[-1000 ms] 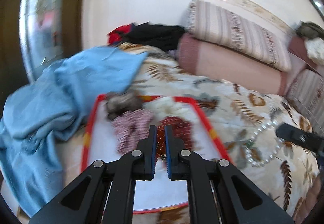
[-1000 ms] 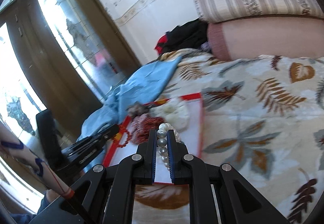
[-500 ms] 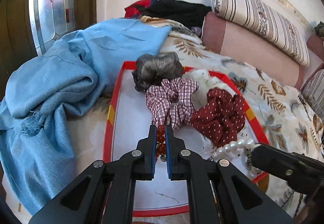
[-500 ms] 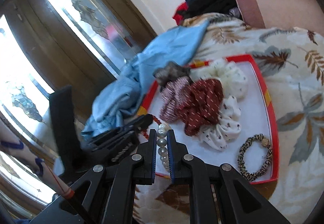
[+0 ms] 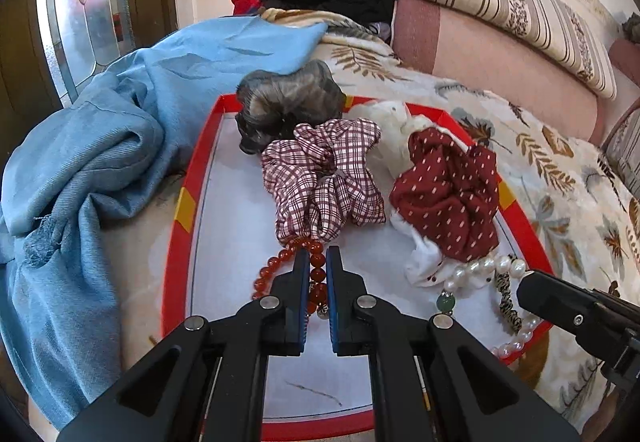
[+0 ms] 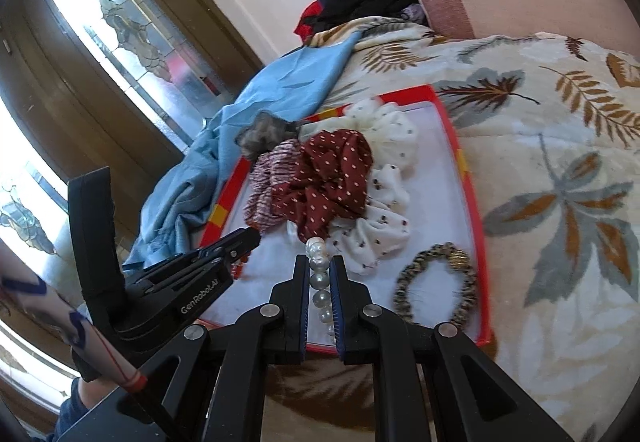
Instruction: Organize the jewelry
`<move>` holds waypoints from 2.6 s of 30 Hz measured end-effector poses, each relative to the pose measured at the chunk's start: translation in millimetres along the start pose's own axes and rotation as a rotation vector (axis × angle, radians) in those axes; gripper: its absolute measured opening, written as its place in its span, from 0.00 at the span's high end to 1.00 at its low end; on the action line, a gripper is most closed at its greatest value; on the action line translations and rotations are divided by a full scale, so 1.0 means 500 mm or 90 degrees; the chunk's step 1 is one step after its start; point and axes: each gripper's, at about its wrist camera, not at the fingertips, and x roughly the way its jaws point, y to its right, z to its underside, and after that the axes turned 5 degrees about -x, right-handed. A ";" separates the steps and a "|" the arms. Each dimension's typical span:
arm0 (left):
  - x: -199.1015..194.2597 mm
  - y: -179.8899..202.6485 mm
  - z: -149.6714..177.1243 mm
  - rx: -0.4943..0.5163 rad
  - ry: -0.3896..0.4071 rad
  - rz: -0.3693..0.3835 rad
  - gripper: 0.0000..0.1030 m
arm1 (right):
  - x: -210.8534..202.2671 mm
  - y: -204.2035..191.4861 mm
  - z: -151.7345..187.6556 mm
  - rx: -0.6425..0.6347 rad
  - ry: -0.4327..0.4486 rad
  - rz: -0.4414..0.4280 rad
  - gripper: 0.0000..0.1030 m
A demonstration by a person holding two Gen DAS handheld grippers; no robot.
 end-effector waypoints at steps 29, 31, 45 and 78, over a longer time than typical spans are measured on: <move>0.010 0.006 0.001 0.020 -0.001 -0.030 0.93 | 0.047 0.003 0.024 -0.028 -0.055 0.064 0.88; 0.009 0.006 0.001 0.019 0.000 -0.032 0.93 | 0.048 0.002 0.023 -0.027 -0.056 0.065 0.88; 0.005 0.012 -0.004 0.022 0.011 -0.037 0.93 | 0.038 -0.009 0.019 -0.032 -0.063 0.070 0.87; -0.003 0.004 -0.009 0.011 0.026 -0.054 0.44 | 0.002 -0.023 0.023 -0.034 -0.062 0.094 0.71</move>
